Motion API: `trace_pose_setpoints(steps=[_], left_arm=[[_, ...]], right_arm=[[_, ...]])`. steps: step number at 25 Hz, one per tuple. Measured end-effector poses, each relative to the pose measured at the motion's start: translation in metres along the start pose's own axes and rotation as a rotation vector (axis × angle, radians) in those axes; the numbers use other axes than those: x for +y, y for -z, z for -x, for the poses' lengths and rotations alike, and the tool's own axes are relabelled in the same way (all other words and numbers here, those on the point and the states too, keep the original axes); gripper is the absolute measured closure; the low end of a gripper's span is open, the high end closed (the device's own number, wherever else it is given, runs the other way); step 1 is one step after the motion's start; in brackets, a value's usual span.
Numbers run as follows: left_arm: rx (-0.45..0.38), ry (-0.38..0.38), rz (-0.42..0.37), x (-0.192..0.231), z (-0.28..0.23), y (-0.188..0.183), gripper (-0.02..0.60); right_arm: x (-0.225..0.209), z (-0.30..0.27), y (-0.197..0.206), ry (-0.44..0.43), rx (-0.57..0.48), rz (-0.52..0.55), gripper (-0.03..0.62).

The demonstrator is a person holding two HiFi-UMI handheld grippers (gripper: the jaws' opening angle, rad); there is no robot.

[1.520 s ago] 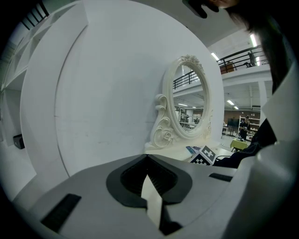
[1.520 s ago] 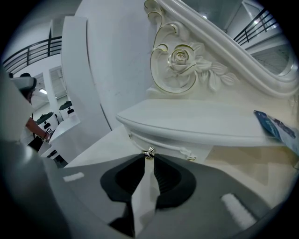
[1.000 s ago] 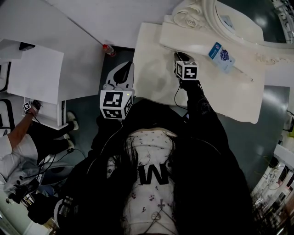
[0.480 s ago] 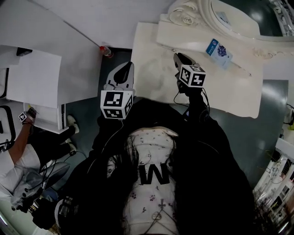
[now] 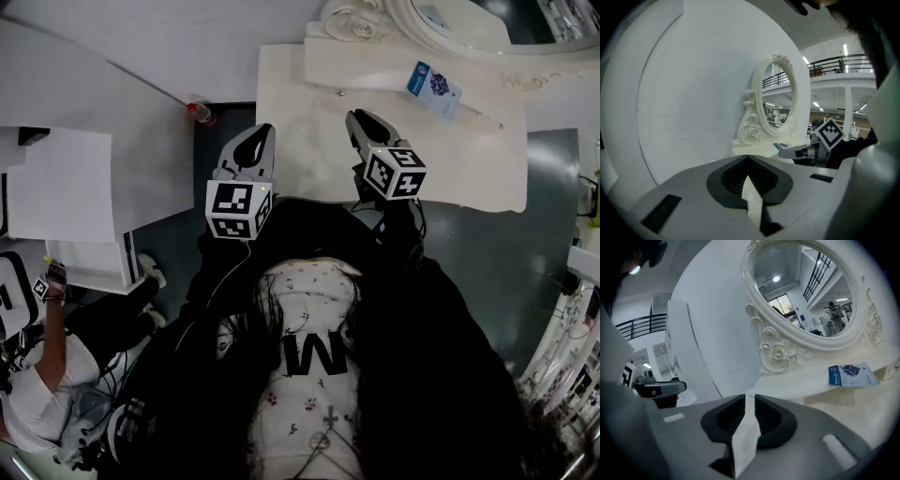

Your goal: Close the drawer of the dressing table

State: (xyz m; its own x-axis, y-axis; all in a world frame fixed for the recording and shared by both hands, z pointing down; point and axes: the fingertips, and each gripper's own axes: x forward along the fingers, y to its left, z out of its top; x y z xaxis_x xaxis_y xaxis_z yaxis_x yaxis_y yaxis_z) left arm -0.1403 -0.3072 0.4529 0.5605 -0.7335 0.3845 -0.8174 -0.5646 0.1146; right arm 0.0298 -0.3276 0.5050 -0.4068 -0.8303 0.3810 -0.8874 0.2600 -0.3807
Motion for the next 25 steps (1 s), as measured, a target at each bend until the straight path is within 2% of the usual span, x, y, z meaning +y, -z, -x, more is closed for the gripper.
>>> trace_pose_setpoints(steps=[7,11,14,19,25], left_arm=[[0.035,0.117,-0.019,-0.019,-0.020,0.014,0.581],[0.068,0.203,-0.032,-0.043,-0.028,0.025,0.581],[0.076,0.240,-0.044,-0.056,-0.031,0.029,0.581],[0.070,0.258,-0.049,-0.066,-0.030,0.028,0.581],[0.040,0.221,-0.058,-0.071,-0.027,0.017,0.581]], right_arm=[[0.025,0.013,0.005,0.012,-0.034,-0.017,0.522],[0.025,0.033,0.017,0.056,-0.032,-0.044,0.523],[0.019,0.044,0.024,0.083,-0.032,-0.057,0.524],[0.014,0.058,0.027,0.105,-0.041,-0.069,0.546],[0.015,0.079,0.025,0.084,-0.066,-0.064,0.546]])
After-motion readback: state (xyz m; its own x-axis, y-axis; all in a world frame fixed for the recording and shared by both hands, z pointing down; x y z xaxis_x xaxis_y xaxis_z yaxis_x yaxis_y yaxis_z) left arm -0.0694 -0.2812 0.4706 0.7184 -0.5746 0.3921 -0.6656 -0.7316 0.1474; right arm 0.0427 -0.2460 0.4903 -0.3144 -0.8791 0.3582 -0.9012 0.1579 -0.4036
